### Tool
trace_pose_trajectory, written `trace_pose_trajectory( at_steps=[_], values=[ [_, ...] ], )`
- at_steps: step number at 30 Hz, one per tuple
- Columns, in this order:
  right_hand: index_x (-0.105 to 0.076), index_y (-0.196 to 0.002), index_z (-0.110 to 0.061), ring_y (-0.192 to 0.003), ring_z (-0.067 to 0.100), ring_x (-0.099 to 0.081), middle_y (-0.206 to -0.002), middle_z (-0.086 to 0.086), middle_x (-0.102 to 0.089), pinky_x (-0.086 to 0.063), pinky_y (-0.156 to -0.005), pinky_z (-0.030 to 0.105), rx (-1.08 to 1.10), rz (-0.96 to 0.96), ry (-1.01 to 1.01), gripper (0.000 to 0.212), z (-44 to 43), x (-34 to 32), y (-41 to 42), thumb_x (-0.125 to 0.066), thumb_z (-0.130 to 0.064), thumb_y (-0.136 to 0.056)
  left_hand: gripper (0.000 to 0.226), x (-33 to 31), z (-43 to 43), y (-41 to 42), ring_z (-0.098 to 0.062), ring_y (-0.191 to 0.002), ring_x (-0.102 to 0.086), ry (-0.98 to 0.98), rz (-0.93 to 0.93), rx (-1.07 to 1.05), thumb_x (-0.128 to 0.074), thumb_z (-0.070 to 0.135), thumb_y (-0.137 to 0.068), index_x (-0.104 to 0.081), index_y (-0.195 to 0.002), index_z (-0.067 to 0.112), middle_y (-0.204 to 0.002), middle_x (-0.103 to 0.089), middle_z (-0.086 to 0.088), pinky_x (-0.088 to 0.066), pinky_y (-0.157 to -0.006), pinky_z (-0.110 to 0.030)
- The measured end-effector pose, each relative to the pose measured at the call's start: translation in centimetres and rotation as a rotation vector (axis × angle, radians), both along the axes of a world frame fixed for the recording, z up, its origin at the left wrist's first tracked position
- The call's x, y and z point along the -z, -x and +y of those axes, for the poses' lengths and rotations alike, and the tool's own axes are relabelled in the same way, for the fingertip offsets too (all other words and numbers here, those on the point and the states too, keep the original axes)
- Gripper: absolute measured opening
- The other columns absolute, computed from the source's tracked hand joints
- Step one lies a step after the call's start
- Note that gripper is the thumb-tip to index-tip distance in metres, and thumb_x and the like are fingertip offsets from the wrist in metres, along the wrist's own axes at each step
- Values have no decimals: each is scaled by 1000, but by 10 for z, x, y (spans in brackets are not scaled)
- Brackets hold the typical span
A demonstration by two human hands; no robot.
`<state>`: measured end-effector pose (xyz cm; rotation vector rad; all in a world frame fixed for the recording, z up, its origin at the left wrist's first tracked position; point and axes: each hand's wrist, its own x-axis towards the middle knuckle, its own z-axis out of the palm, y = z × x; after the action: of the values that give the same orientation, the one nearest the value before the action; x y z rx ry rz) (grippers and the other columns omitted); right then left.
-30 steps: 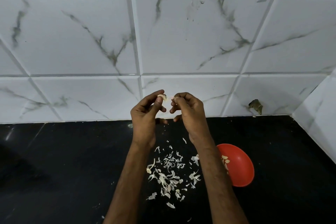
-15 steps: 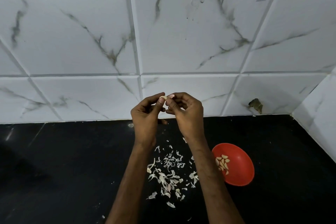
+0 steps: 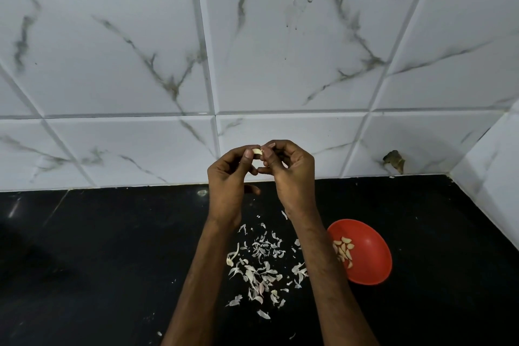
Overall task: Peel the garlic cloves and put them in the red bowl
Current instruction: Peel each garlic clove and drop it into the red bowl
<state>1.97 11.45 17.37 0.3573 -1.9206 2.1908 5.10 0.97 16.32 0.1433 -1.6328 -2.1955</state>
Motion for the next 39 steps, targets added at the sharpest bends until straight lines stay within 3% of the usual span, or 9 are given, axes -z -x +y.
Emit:
trace_pose_trajectory(
  at_steps=[4,7,12,18,21,25,35,39],
  values=[
    [-67,-93,-8,-84,12,-68,-88,-9,-68,-61,-63,31,70,86,-145,4,-2,1,-1,-65,-9,-98,19,-1,-1,-2,-11,-75,-59,64,0,12,-57,15,-102,-71,-109,4,-101,-73,-5,-47,-48,-29],
    [-64,-92,-14,-82,8,-64,-86,-17,-65,-61,-62,31,92,89,-192,11,-3,0,-1,-61,-6,-99,17,0,-4,-2,-15,-85,-64,273,51,-60,-63,15,-100,-71,-114,18,-105,-70,-1,-56,-49,-36],
    [-63,-95,-12,-88,14,-66,-91,-12,-65,-61,-63,38,119,79,-238,8,-3,2,2,-58,-10,-101,13,0,-6,-1,-18,-79,-66,348,52,-48,-71,11,-94,-75,-105,16,-98,-73,0,-54,-51,-30],
    [-59,-96,-10,-78,21,-67,-91,-2,-63,-58,-61,27,106,68,-282,10,-3,4,4,-52,-8,-104,11,0,-4,0,-9,-66,-62,152,27,39,-67,1,-93,-74,-102,4,-86,-75,-7,-50,-48,-24],
    [-57,-97,-5,-76,9,-65,-92,6,-62,-59,-63,24,69,71,-290,10,-2,5,4,-50,-6,-105,11,1,-2,1,-9,-67,-63,48,-4,89,-64,-1,-94,-72,-101,0,-82,-74,-6,-48,-44,-23],
    [-56,-95,-8,-74,-4,-63,-89,0,-63,-49,-67,10,71,65,-313,11,-1,4,3,-51,-6,-104,12,1,-1,1,-10,-72,-68,25,-8,124,-62,-1,-95,-70,-104,0,-83,-73,-12,-47,-43,-22],
    [-68,-95,-12,-84,9,-72,-91,-5,-73,-57,-76,23,-96,112,-240,7,18,2,7,-67,-5,-95,18,5,-7,5,-12,-59,-53,81,-20,138,-58,6,-100,-72,-110,10,-82,-66,-8,-44,-47,-29],
    [-69,-93,-18,-88,16,-72,-88,-7,-73,-62,-76,40,-79,165,-299,13,22,2,7,-74,-7,-90,19,4,-7,3,-15,-64,-53,104,-18,155,-56,5,-101,-72,-110,10,-86,-67,-11,-45,-43,-26]
  ],
)
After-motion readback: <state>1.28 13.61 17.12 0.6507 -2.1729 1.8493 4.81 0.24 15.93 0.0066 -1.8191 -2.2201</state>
